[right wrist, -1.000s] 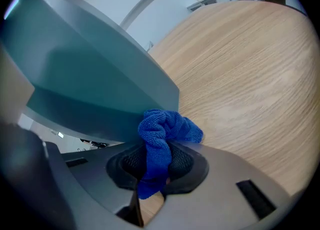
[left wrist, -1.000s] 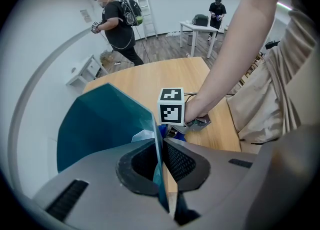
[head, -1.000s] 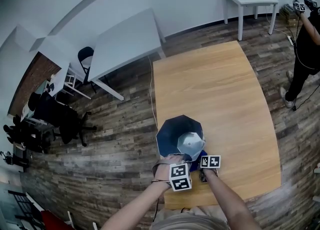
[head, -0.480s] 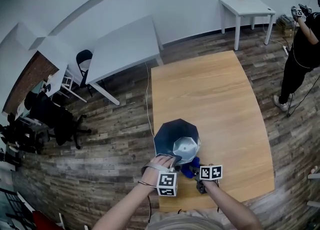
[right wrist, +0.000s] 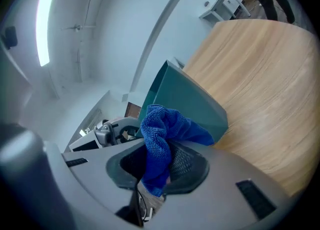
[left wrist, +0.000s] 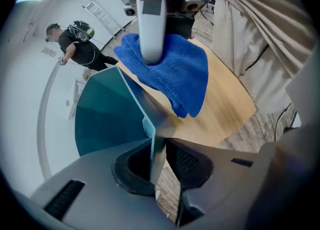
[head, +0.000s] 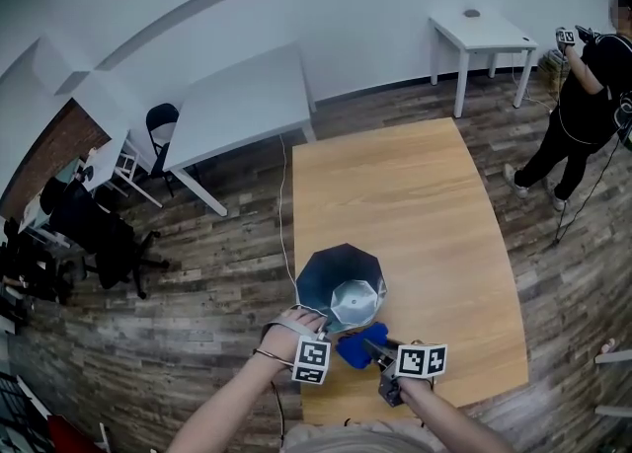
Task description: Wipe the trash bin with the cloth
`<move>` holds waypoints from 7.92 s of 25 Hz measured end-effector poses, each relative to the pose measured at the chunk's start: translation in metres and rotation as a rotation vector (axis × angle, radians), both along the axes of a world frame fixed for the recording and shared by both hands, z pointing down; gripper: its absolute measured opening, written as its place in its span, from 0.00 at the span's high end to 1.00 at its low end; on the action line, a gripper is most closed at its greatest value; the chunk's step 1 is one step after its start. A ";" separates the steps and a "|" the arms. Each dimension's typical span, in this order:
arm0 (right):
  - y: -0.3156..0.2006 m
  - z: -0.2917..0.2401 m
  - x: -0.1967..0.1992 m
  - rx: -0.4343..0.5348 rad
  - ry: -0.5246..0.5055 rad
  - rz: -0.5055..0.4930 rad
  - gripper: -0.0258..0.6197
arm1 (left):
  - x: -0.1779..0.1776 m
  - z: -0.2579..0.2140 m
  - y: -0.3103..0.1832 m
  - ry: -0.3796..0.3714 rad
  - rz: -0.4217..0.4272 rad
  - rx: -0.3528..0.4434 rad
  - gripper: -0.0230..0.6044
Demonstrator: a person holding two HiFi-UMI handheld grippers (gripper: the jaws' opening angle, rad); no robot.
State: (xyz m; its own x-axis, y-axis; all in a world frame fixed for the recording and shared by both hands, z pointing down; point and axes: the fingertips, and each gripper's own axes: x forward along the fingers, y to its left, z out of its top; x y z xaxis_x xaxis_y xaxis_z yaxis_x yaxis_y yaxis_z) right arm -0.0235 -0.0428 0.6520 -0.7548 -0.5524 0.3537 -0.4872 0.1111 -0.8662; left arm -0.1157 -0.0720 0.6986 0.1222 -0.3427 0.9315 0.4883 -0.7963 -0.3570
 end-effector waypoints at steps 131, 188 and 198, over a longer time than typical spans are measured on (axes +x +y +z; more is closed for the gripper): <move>-0.019 -0.073 0.073 0.649 0.730 -0.171 0.84 | 0.038 -0.119 0.032 1.262 -0.869 -0.300 0.84; 0.038 -0.057 0.033 0.622 0.611 -0.234 0.84 | -0.005 -0.102 0.049 1.215 -0.975 -0.200 0.85; 0.044 -0.080 0.026 0.628 0.675 -0.152 0.84 | -0.005 -0.112 0.078 1.247 -0.917 -0.262 0.85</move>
